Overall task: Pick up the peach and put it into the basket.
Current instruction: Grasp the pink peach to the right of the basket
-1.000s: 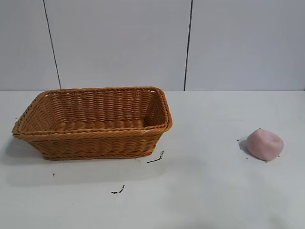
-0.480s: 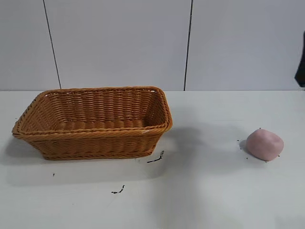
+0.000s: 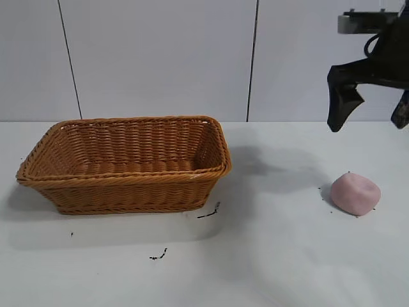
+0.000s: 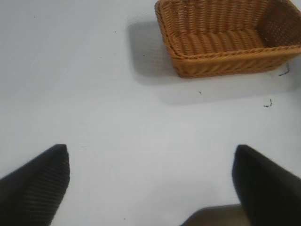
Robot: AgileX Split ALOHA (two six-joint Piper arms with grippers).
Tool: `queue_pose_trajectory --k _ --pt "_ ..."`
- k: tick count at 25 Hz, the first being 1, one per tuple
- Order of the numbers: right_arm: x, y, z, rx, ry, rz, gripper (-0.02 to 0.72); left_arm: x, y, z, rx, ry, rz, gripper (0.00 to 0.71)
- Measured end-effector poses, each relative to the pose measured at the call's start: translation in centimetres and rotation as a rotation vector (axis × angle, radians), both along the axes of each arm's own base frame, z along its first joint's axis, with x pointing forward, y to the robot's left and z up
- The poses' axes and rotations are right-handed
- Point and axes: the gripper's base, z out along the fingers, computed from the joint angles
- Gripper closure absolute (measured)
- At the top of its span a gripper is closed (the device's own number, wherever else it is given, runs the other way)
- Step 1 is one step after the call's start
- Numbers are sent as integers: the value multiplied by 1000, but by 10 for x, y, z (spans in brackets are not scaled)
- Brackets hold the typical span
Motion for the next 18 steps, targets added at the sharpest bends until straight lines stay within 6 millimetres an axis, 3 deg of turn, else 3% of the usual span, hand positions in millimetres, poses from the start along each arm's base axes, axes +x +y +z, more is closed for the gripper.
queue_pose_trajectory --k 9,18 --pt "9 1 -49 -5 62 -4 14 0 0 0 0 0 0 18" --pt "10 1 -65 -7 89 -4 14 0 0 0 0 0 0 18"
